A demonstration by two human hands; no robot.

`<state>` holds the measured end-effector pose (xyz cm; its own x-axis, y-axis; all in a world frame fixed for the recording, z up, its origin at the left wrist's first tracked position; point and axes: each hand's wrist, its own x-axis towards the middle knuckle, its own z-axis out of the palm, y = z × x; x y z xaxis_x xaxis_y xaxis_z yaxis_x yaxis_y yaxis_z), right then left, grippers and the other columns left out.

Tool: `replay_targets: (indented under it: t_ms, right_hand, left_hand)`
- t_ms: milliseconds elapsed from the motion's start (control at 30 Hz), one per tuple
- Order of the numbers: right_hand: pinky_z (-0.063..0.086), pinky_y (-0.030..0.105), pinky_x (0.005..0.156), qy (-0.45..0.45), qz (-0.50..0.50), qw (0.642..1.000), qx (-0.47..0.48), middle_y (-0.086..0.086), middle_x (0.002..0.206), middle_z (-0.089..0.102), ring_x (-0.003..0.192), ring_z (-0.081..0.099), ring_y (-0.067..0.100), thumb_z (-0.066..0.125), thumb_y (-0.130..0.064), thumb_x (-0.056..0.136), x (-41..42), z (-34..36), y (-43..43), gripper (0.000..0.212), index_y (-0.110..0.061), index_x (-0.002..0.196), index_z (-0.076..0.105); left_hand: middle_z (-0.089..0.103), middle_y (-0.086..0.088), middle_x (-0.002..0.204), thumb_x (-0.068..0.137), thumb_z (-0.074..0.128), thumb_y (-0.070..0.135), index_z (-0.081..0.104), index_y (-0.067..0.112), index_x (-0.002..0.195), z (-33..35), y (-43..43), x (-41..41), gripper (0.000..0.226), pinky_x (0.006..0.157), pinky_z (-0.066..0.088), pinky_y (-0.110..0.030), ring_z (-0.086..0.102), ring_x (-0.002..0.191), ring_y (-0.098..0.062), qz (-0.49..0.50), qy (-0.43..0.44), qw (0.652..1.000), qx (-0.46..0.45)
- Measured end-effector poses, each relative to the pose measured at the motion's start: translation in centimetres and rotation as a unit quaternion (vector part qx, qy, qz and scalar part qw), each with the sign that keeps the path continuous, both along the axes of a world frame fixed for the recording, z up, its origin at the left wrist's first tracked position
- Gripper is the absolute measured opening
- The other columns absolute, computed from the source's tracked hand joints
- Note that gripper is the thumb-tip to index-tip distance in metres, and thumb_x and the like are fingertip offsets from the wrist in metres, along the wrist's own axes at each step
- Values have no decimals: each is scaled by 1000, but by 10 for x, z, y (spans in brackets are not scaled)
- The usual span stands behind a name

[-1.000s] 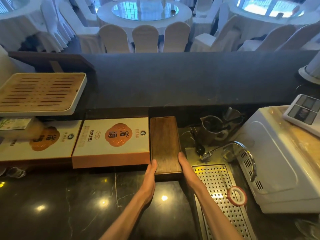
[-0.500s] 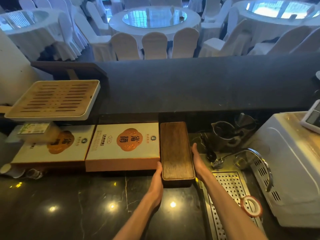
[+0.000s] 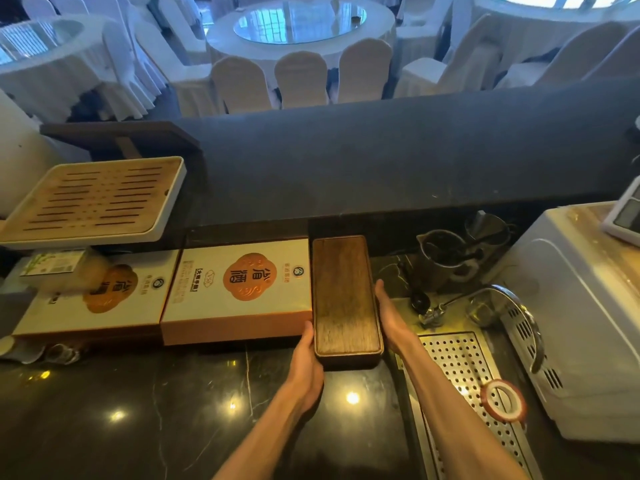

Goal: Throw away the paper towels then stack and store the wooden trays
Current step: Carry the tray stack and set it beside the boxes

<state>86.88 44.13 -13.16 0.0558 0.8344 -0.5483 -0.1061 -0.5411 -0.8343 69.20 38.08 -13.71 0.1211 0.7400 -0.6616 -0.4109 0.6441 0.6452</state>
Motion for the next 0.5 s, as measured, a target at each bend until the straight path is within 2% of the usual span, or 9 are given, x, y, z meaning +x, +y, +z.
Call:
replay_targets:
  t_ms: [67, 133, 200, 267, 333, 400, 500]
  right_hand:
    - [51, 11, 56, 38, 11, 999, -6, -21, 95, 60, 74, 66, -6, 24, -73, 88, -1, 10, -8, 44, -49, 114, 51]
    - [55, 20, 66, 75, -2, 997, -17, -7, 111, 64, 87, 67, 1, 19, -70, 90, -4, 11, -21, 45, -47, 110, 54]
    - [54, 36, 91, 86, -31, 995, -37, 6, 127, 63, 107, 65, 15, 15, -64, 95, -13, 7, -46, 57, -35, 121, 57]
    - [38, 45, 112, 104, -71, 991, -51, 9, 133, 61, 122, 57, 22, 13, -63, 96, -20, -1, -74, 66, -26, 126, 58]
    - [25, 42, 119, 175, -127, 974, -67, 7, 141, 54, 133, 46, 21, 17, -62, 97, -24, -4, -92, 64, -25, 132, 55]
    - [14, 41, 122, 253, -188, 945, -90, 11, 150, 43, 143, 33, 24, 23, -61, 97, -26, 0, -92, 68, -16, 147, 38]
    - [16, 46, 122, 302, -233, 920, -88, 18, 149, 44, 142, 35, 31, 31, -61, 96, -28, 12, -77, 73, -13, 150, 30]
  left_hand:
    - [75, -6, 111, 101, 28, 50, 64, 18, 118, 4, 0, -1, 50, 83, 51, -34, 70, 103, -17, 11, -12, 999, -32]
    - [78, -6, 102, 100, 28, 52, 62, 17, 112, 9, -1, -5, 50, 79, 51, -33, 72, 94, -17, 16, -26, 998, -63]
    - [73, -11, 112, 98, 30, 55, 58, 15, 115, 13, -5, -8, 52, 96, 47, -37, 65, 103, -22, 23, -52, 994, -95]
    - [63, -19, 125, 96, 34, 57, 55, 9, 121, 16, -9, -10, 58, 112, 32, -45, 58, 114, -32, 27, -99, 986, -130]
    - [60, -26, 128, 94, 38, 56, 53, 1, 123, 20, -7, -9, 64, 115, 30, -50, 54, 120, -40, 44, -162, 974, -150]
    - [57, -29, 132, 94, 40, 54, 51, -2, 127, 21, -3, -4, 66, 117, 28, -53, 49, 127, -43, 72, -209, 964, -147]
    - [60, -28, 130, 95, 39, 50, 51, -1, 129, 20, 3, 6, 62, 113, 33, -55, 52, 125, -43, 104, -235, 958, -131]
